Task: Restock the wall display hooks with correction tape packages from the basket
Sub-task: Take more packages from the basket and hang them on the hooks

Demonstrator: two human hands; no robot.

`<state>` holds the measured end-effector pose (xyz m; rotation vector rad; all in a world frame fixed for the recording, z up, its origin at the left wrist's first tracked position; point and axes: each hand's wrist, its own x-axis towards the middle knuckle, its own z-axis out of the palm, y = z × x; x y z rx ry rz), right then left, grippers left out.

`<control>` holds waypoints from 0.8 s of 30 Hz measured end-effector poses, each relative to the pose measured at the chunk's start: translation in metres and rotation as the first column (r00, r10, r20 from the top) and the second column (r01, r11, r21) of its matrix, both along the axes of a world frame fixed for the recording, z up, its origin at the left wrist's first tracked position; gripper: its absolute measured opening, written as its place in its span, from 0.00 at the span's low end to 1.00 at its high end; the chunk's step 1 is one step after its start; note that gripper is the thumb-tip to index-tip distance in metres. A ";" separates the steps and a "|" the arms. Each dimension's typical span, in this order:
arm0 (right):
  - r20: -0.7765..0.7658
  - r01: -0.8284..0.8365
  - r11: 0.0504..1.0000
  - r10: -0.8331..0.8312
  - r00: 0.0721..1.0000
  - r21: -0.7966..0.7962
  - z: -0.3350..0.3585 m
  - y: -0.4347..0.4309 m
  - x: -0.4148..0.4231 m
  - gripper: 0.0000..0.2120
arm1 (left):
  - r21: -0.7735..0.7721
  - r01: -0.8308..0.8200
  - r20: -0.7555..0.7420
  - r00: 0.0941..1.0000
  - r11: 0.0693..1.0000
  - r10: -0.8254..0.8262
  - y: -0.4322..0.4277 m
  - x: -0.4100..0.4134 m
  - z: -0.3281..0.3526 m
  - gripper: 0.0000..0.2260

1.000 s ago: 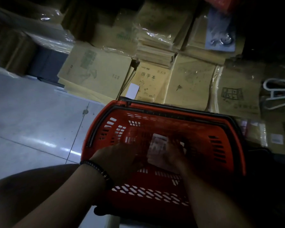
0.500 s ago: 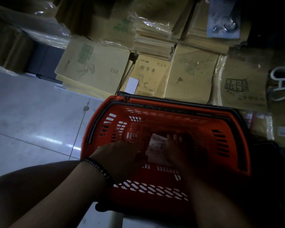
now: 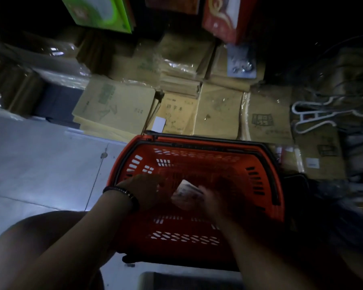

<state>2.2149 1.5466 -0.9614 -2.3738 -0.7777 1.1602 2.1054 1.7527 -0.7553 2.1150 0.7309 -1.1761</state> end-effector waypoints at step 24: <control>0.664 -0.491 0.671 -0.003 0.748 0.556 0.426 -0.032 -0.030 0.30 | -0.837 -0.534 -0.040 0.282 0.122 0.959 -0.054 -0.097 0.233 0.17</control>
